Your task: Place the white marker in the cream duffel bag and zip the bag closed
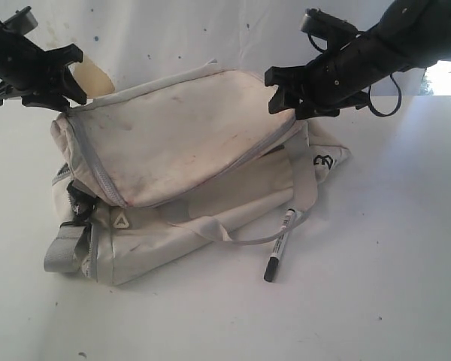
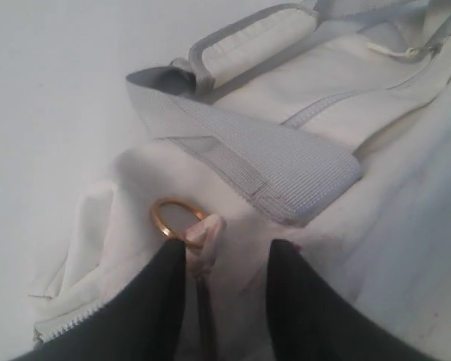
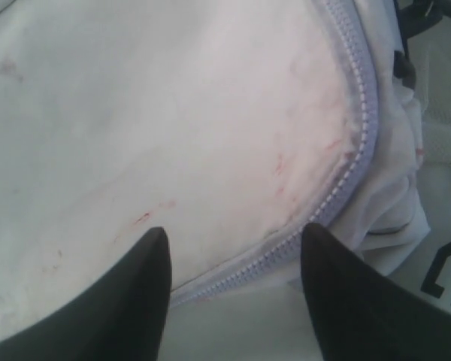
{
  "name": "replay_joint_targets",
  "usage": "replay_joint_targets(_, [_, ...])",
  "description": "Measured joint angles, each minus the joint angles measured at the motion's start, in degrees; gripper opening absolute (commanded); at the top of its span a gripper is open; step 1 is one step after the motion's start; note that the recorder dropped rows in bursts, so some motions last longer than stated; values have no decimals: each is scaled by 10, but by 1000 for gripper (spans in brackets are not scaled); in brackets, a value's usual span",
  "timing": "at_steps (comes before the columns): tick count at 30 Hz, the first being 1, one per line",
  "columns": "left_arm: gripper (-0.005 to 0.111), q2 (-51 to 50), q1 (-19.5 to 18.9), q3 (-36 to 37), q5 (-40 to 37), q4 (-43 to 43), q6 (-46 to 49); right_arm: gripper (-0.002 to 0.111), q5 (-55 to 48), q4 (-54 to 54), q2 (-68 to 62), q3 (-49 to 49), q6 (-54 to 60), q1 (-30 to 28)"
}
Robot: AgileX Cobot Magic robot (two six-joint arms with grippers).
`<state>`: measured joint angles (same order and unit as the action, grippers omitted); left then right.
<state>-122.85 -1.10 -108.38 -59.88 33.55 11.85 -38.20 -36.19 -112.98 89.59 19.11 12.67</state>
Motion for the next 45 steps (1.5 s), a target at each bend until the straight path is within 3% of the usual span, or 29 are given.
replay_joint_targets(6, [14,-14,1,0,-15,0,0,50,6,0,0,0,0,0])
replay_joint_targets(24, [17,-33,5,0,-15,-35,-42,50,8,0,0,0,0,0])
replay_joint_targets(27, [0,-34,5,0,-14,-35,-42,50,9,0,0,0,0,0])
replay_joint_targets(45, [0,14,5,0,24,-39,62,50,6,1,-17,0,0,0])
